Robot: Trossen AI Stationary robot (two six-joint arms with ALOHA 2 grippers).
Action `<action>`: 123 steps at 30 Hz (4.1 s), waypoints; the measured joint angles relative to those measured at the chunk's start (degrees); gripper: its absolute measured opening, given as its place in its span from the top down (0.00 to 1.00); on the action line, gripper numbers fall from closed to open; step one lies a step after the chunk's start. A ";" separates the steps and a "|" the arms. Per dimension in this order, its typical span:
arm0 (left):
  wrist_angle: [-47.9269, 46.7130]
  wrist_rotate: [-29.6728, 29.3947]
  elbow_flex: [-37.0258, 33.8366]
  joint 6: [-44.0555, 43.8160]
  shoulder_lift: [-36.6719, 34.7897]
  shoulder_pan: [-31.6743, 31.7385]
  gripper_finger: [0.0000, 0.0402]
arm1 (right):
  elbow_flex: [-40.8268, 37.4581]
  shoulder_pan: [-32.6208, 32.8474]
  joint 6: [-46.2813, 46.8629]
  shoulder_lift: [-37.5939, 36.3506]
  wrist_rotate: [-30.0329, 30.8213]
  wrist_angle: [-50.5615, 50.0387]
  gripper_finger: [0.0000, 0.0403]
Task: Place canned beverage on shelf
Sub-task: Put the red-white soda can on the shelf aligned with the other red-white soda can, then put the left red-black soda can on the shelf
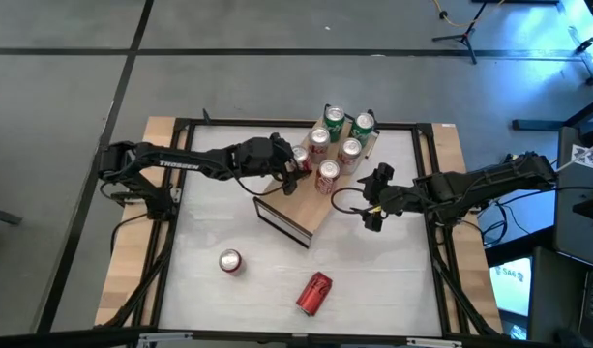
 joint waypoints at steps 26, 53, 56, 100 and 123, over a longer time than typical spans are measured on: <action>0.05 1.29 0.07 0.05 -0.07 -0.31 0.19 | 0.00 0.00 0.02 0.00 -0.03 0.01 0.04; -0.11 2.20 0.04 0.14 -0.24 -0.33 0.18 | 0.00 0.00 0.04 0.00 -0.05 0.02 0.04; -0.11 2.20 0.04 0.16 -0.26 -0.40 0.13 | 0.00 0.02 0.04 0.00 -0.05 0.00 0.04; -23.94 1.74 -0.02 0.09 -20.29 -6.05 0.05 | 0.00 0.02 0.07 -0.04 -0.07 0.02 0.04; -27.69 2.39 -0.02 -20.64 -24.12 -26.05 0.05 | 0.00 0.02 0.33 -0.02 -0.07 0.02 0.04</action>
